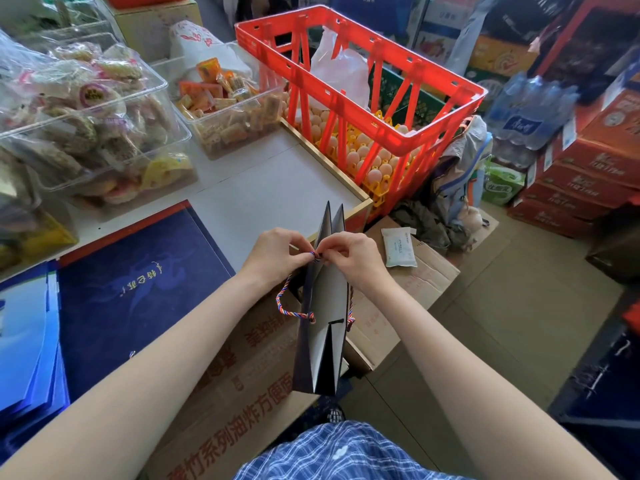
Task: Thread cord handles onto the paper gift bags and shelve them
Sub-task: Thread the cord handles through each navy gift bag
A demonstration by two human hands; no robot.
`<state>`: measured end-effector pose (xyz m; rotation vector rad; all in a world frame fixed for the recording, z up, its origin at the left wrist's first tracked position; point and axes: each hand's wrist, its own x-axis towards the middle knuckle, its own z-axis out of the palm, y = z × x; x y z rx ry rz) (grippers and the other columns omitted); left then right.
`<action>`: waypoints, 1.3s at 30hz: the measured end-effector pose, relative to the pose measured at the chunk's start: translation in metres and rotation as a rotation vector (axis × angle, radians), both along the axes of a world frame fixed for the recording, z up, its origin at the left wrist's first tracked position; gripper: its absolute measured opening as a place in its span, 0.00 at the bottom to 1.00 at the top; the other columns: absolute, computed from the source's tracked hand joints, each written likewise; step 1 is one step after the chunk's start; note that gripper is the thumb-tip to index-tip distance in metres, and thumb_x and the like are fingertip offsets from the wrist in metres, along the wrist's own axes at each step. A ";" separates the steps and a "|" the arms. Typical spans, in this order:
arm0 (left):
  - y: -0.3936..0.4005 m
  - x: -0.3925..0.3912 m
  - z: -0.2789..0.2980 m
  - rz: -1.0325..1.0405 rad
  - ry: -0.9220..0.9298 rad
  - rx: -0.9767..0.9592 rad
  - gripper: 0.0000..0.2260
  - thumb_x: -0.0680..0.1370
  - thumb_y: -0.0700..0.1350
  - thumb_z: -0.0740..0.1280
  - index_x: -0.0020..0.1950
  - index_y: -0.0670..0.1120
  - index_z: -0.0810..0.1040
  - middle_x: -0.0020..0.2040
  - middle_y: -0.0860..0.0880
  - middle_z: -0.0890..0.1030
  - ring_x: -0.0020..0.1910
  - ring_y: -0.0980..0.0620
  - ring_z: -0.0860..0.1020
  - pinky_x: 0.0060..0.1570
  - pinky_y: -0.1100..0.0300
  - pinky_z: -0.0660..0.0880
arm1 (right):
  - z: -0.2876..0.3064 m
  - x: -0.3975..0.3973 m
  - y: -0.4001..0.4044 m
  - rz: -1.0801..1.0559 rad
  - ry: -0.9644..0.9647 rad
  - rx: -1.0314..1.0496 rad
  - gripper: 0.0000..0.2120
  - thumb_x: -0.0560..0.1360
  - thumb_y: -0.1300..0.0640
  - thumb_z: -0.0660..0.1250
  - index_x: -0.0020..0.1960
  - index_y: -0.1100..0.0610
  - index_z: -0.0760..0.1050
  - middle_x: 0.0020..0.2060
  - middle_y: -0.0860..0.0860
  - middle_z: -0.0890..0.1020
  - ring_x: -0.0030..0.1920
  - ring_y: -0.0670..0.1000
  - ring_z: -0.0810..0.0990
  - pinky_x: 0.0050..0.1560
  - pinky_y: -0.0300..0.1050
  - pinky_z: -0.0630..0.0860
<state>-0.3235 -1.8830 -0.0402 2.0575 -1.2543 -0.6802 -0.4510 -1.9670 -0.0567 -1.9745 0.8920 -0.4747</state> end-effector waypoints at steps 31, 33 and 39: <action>0.008 0.016 -0.008 0.119 0.613 0.044 0.05 0.77 0.45 0.66 0.44 0.45 0.78 0.38 0.51 0.78 0.38 0.58 0.76 0.38 0.69 0.74 | 0.000 0.012 0.016 -0.038 -0.173 0.197 0.10 0.69 0.63 0.73 0.48 0.56 0.77 0.41 0.52 0.84 0.41 0.43 0.83 0.46 0.32 0.76; 0.009 0.017 -0.009 0.148 0.623 0.017 0.06 0.77 0.45 0.67 0.40 0.47 0.78 0.37 0.51 0.78 0.38 0.58 0.76 0.39 0.68 0.74 | 0.001 0.013 0.018 -0.043 -0.184 0.242 0.11 0.70 0.65 0.73 0.49 0.57 0.75 0.44 0.54 0.84 0.42 0.44 0.83 0.46 0.32 0.76; 0.010 0.020 -0.021 0.240 0.427 -0.075 0.05 0.75 0.46 0.69 0.39 0.49 0.79 0.36 0.50 0.79 0.37 0.55 0.76 0.40 0.64 0.72 | 0.003 0.016 0.019 0.022 -0.172 0.227 0.10 0.71 0.67 0.70 0.48 0.56 0.78 0.44 0.54 0.84 0.46 0.47 0.83 0.51 0.35 0.77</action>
